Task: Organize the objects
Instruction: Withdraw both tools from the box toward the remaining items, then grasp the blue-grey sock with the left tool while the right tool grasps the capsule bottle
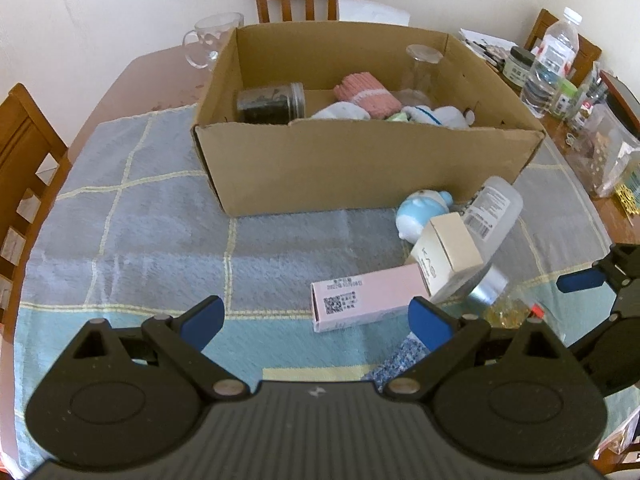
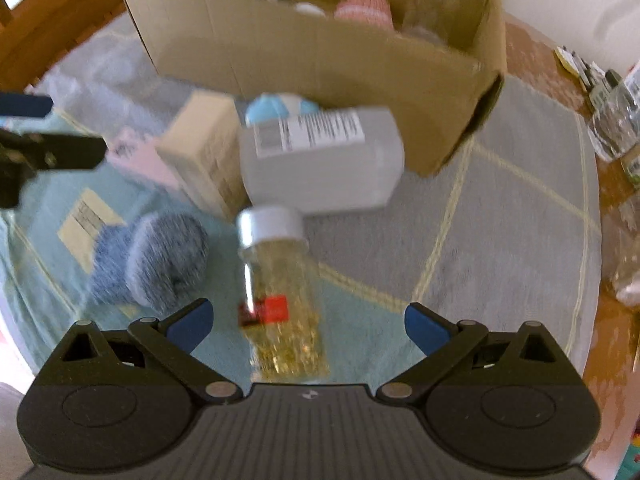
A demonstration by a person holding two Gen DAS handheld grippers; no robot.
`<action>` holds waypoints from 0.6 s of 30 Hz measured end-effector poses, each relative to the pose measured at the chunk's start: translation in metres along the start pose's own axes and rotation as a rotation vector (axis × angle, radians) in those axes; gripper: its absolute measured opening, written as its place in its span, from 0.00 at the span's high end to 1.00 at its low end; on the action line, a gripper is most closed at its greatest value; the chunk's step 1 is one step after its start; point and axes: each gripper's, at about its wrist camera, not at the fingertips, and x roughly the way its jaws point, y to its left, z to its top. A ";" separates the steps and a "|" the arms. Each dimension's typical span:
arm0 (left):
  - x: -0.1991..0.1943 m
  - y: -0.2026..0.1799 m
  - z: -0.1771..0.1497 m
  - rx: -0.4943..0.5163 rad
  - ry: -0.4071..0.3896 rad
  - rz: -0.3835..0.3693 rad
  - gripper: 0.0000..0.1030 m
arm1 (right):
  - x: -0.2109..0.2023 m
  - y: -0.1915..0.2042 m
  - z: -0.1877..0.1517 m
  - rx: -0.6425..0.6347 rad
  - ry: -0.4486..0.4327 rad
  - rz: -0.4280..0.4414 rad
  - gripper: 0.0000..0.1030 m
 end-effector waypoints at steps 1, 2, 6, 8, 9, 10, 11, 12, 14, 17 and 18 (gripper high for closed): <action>0.001 -0.001 0.000 0.002 0.002 -0.004 0.05 | 0.001 -0.001 -0.002 0.004 0.004 -0.006 0.00; 0.002 -0.002 0.000 0.005 0.004 -0.008 0.05 | 0.001 -0.002 -0.004 0.010 0.007 -0.011 0.00; 0.003 -0.004 0.000 0.014 0.007 -0.019 0.05 | -0.001 -0.015 -0.011 0.063 0.011 -0.025 0.00; 0.004 -0.006 0.000 0.019 0.008 -0.023 0.05 | -0.003 -0.022 -0.014 0.090 0.012 -0.023 0.00; 0.004 -0.006 0.000 0.021 0.008 -0.025 0.05 | -0.003 -0.025 -0.016 0.099 0.013 -0.028 0.00; 0.004 -0.007 0.000 0.023 0.010 -0.025 0.05 | -0.004 -0.027 -0.017 0.103 0.012 -0.039 0.00; 0.004 -0.007 0.001 0.025 0.010 -0.026 0.05 | -0.004 -0.030 -0.019 0.105 0.012 -0.050 0.00; 0.004 -0.008 0.001 0.027 0.009 -0.028 0.05 | -0.004 -0.032 -0.020 0.110 0.015 -0.064 0.00; 0.004 -0.008 0.001 0.028 0.010 -0.028 0.05 | -0.004 -0.039 -0.023 0.129 0.018 -0.087 0.00; 0.005 -0.008 0.001 0.028 0.012 -0.028 0.05 | -0.004 -0.051 -0.029 0.172 0.025 -0.088 0.00; 0.006 -0.007 0.001 0.027 0.013 -0.026 0.05 | -0.005 -0.054 -0.030 0.184 0.024 -0.081 0.00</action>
